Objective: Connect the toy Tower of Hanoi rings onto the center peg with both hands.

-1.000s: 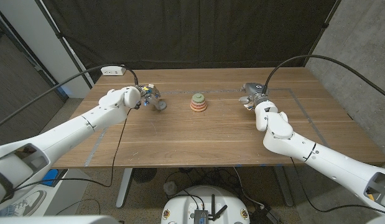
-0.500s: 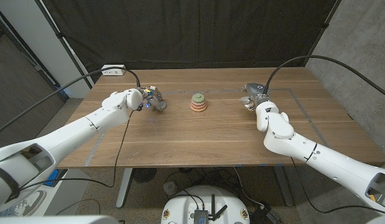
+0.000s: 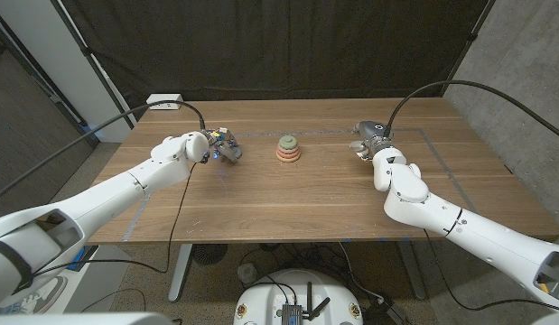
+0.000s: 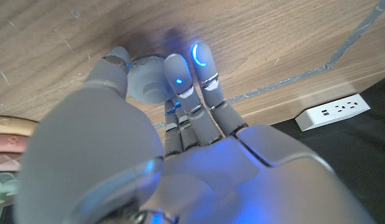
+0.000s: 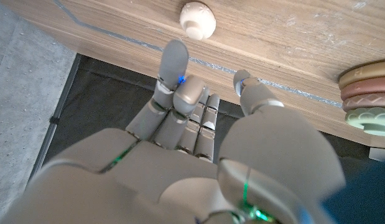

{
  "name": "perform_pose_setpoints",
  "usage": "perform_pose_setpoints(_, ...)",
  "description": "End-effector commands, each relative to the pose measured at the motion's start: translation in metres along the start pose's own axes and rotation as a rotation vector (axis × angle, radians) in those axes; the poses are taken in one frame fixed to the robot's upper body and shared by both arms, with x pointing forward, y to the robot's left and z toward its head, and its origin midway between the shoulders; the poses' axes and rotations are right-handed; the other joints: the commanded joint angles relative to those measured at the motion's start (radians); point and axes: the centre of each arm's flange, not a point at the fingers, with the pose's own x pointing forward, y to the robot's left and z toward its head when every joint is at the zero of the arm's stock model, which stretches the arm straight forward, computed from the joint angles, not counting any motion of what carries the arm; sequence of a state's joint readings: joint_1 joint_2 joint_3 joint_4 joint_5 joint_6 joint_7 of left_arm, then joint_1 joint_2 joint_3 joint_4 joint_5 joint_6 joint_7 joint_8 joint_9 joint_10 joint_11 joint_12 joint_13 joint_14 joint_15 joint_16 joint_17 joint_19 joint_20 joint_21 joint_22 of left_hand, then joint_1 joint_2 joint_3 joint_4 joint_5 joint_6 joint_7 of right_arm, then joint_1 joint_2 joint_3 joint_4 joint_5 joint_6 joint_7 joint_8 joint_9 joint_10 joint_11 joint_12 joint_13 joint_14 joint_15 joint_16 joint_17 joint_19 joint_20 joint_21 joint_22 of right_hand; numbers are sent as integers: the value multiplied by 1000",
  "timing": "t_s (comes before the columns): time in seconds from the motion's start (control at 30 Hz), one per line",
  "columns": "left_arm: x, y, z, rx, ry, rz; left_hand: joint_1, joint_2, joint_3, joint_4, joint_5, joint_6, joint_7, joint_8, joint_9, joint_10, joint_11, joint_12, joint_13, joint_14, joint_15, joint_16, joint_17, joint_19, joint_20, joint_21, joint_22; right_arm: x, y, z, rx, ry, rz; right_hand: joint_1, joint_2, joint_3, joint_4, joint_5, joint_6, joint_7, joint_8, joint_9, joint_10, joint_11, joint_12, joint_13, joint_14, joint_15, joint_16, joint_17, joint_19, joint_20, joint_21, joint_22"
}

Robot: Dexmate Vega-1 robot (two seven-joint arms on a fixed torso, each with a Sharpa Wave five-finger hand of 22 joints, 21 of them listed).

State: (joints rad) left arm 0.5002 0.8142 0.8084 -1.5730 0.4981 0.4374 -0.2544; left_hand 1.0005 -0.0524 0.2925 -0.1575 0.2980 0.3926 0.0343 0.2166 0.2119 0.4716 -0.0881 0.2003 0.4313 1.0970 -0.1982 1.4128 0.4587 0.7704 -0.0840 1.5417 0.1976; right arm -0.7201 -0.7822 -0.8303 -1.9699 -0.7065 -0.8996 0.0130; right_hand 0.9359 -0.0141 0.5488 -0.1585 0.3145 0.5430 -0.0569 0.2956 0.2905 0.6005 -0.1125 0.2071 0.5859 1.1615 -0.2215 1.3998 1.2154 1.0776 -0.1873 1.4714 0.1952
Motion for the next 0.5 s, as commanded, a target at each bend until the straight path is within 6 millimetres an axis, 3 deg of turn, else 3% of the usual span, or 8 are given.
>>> perform_pose_setpoints(0.03, 0, -10, -4, -11, 15, -17, 13, -2, -2, -4, -2, 11, 0, 4, 1, 13, 2, 8, 2, 3, -20, 6, 2, 7, -124, 6, 5, -2, 1, -1, 2, 3, 8, -3, 2, -3, -1, 5, 7, 1, 4, 2, 7, -3, -2, 5, 4, 1, 1, 1, 0, -35, -2, 1)
perform_pose_setpoints(0.17, -3, -11, -6, -21, 18, -13, 14, -1, -2, -3, -1, 21, 1, 8, 1, 21, 3, 11, 2, -2, -20, 1, -4, 7, -124, 6, 5, -2, 1, 0, 5, 0, 9, -3, 3, -4, -1, 5, 7, 2, 4, 2, 9, -3, -2, 5, 6, 1, 3, 3, 1, -35, -2, 1)
perform_pose_setpoints(0.5, -10, -15, -6, -29, 24, -8, 40, 17, 5, -5, 5, 116, -18, 40, 6, 128, -31, 45, 14, 26, -20, 29, 17, 30, -126, 12, 5, 1, 5, -1, 17, -4, 14, -6, 5, -4, 0, 6, 8, 2, 4, 2, 9, -2, -2, 6, 7, 1, 4, 4, 4, -35, 0, 2)
